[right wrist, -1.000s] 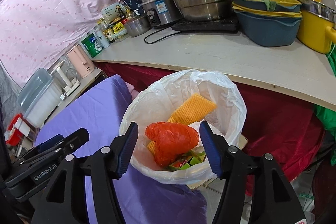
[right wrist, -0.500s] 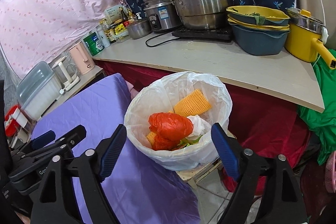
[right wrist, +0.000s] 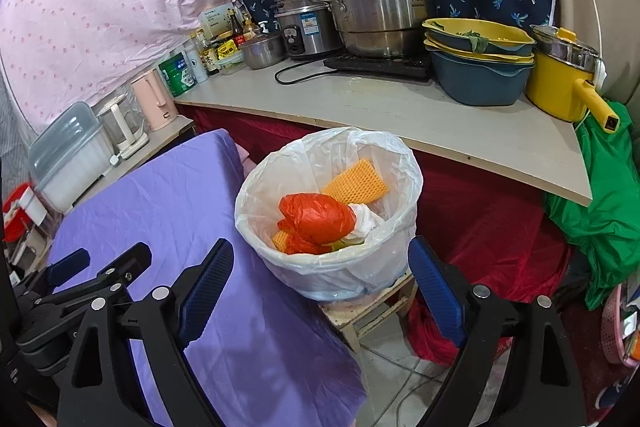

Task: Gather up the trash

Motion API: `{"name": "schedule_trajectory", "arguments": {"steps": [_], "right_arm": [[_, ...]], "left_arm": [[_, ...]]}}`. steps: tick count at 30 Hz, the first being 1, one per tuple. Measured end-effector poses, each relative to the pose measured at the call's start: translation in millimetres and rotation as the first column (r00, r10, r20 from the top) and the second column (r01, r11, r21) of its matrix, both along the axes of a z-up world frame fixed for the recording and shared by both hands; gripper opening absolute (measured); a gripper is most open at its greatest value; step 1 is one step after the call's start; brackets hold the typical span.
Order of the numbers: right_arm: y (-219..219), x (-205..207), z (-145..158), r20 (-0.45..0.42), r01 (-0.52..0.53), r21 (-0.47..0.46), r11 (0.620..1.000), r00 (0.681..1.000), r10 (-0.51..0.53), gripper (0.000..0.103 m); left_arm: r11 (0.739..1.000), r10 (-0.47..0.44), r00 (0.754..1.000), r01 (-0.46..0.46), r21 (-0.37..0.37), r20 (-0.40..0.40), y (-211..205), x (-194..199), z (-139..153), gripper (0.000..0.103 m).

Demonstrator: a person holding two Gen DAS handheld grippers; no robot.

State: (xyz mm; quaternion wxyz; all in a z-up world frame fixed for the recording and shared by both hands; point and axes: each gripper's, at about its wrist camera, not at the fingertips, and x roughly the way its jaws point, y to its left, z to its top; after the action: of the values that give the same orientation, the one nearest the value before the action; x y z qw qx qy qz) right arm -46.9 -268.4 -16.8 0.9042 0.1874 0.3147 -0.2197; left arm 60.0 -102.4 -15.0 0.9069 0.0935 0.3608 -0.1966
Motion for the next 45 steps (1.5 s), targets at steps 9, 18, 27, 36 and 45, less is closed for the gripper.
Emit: {"name": "schedule_trajectory", "arguments": {"steps": [9, 18, 27, 36, 45], "right_arm": [[18, -10, 1, -0.028, -0.020, -0.031, 0.999, 0.999, 0.019, 0.096], [31, -13, -9, -0.071, -0.047, -0.037, 0.998, 0.996, 0.044, 0.096], [41, -21, -15, -0.093, -0.056, -0.055, 0.997, 0.994, 0.051, 0.096], [44, -27, -19, -0.099, -0.054, -0.049, 0.997, 0.994, 0.049, 0.096], [41, -28, -26, -0.117, -0.057, -0.051, 0.997, 0.992, 0.051, 0.096]], "left_arm": [[0.999, 0.037, 0.999, -0.037, 0.002, -0.006, 23, -14, -3, 0.093], [0.998, 0.068, 0.997, -0.067, 0.004, -0.029, 40, -25, -11, 0.094], [0.998, 0.065, 0.996, -0.064, 0.015, -0.053, 43, -33, -19, 0.094], [0.997, 0.063, 0.997, -0.061, 0.036, -0.042, 40, -39, -24, 0.094], [0.996, 0.071, 0.997, -0.069, 0.052, -0.040, 39, -38, -27, 0.094]]}}
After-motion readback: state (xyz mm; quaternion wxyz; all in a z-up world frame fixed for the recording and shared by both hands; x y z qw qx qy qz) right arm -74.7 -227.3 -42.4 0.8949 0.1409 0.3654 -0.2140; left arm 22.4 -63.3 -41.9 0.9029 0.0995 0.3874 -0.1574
